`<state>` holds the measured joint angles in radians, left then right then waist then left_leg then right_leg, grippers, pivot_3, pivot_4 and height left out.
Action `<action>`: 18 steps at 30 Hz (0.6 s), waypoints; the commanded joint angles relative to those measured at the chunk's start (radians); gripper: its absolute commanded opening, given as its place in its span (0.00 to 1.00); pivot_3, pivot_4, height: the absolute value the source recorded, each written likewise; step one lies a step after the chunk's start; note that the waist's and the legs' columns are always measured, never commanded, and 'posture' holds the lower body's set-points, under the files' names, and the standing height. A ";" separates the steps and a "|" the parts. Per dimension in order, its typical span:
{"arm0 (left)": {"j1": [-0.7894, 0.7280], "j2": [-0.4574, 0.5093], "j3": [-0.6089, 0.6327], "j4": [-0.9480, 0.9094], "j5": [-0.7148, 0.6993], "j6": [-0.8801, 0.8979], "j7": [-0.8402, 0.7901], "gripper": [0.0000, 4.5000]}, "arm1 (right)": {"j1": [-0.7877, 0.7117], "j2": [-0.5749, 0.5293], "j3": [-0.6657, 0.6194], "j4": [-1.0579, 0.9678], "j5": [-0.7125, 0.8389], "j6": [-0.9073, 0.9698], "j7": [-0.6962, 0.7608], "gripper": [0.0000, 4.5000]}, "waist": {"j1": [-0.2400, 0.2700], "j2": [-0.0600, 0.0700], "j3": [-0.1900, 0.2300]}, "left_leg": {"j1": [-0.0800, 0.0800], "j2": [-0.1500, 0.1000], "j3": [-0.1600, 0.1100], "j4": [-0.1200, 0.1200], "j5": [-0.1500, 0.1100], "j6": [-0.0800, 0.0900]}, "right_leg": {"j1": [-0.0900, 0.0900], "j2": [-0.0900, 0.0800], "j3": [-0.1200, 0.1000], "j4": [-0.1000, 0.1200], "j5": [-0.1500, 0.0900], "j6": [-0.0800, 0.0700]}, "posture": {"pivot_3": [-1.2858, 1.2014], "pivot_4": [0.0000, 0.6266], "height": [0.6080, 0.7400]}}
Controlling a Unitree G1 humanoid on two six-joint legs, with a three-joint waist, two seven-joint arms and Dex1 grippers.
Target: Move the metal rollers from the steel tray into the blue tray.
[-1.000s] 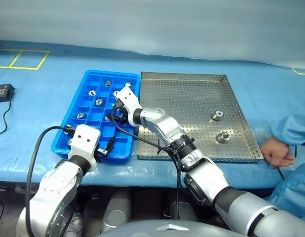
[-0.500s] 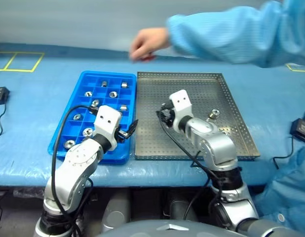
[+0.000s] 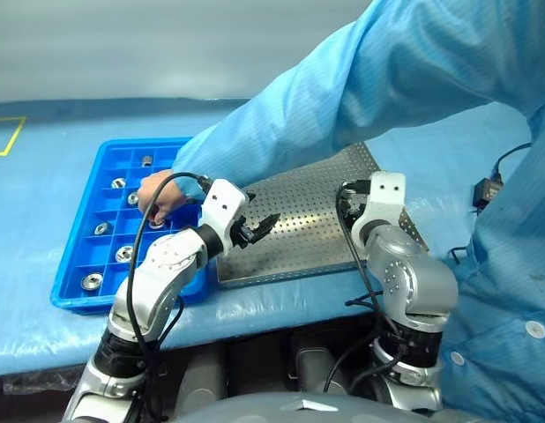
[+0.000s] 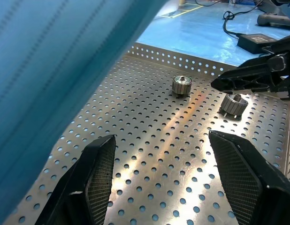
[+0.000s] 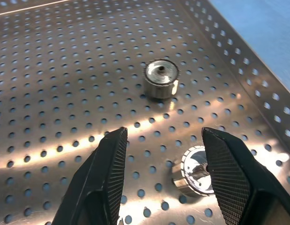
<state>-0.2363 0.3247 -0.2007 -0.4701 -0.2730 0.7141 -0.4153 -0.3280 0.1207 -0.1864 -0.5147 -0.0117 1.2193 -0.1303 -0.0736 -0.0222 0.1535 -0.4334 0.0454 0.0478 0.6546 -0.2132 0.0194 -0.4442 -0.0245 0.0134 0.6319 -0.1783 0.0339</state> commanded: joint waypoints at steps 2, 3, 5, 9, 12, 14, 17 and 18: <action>0.000 0.011 -0.001 -0.023 0.008 -0.017 -0.007 0.77 | -0.013 0.062 -0.015 0.015 -0.006 -0.057 -0.066 0.59 | -0.010 0.000 0.000 | 0.000 0.000 0.000 0.000 0.000 0.000 | 0.000 0.000 0.001 0.000 0.000 0.001 | 0.46 0.24 1.00; 0.000 0.014 0.001 -0.024 0.008 -0.015 -0.006 0.77 | -0.013 0.067 -0.015 0.021 -0.003 -0.063 -0.072 0.59 | -0.013 0.000 0.000 | 0.000 0.000 0.000 0.000 0.000 0.000 | 0.000 0.000 0.001 0.000 0.000 0.001 | 0.46 0.24 1.00; -0.003 0.021 0.005 -0.027 0.007 -0.011 -0.005 0.77 | -0.006 0.069 -0.015 0.040 -0.001 -0.077 -0.084 0.59 | -0.016 0.000 0.000 | 0.001 0.000 0.000 0.000 0.000 0.000 | 0.000 0.000 0.001 0.001 0.001 0.001 | 0.47 0.24 1.00; 0.000 0.027 0.007 -0.041 0.002 -0.007 0.000 0.77 | 0.004 0.063 -0.025 0.090 0.000 -0.117 -0.106 0.59 | -0.018 0.000 0.000 | 0.001 0.000 0.000 0.000 0.000 0.000 | 0.000 0.000 0.001 0.001 0.000 0.001 | 0.47 0.24 1.00; 0.006 0.025 0.004 -0.050 0.001 -0.005 0.006 0.77 | 0.006 0.065 -0.021 0.132 0.007 -0.143 -0.111 0.59 | -0.018 0.000 0.000 | 0.001 0.000 0.000 0.000 0.000 0.000 | 0.000 0.000 0.002 0.001 0.000 0.001 | 0.48 0.24 1.00; 0.011 0.025 0.005 -0.055 0.001 -0.003 0.010 0.77 | 0.006 0.072 -0.021 0.156 0.011 -0.155 -0.117 0.59 | -0.018 0.000 0.000 | 0.001 0.000 0.000 0.000 0.000 0.000 | 0.000 0.000 0.002 0.001 0.000 0.001 | 0.48 0.24 1.00; 0.014 0.026 0.009 -0.062 0.000 0.001 0.014 0.77 | 0.004 0.078 -0.022 0.178 0.018 -0.170 -0.130 0.59 | -0.017 0.001 0.000 | 0.001 0.000 0.000 0.000 0.000 0.000 | 0.000 0.000 0.002 0.001 0.000 0.001 | 0.48 0.24 1.00; 0.015 0.027 0.010 -0.064 -0.001 0.002 0.014 0.77 | 0.004 0.077 -0.021 0.185 0.020 -0.174 -0.133 0.59 | -0.017 0.001 0.000 | 0.001 0.000 0.000 0.000 0.000 0.000 | 0.000 0.000 0.002 0.001 0.000 0.001 | 0.48 0.24 1.00</action>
<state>-0.2181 0.3503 -0.2050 -0.4790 -0.2745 0.7175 -0.4049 -0.3469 0.1420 -0.2153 -0.3156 0.0031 1.0756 -0.2489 -0.0903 -0.0217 0.1533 -0.4324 0.0451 0.0478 0.6547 -0.2129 0.0199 -0.4443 -0.0246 0.0153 0.6332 -0.1778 0.0346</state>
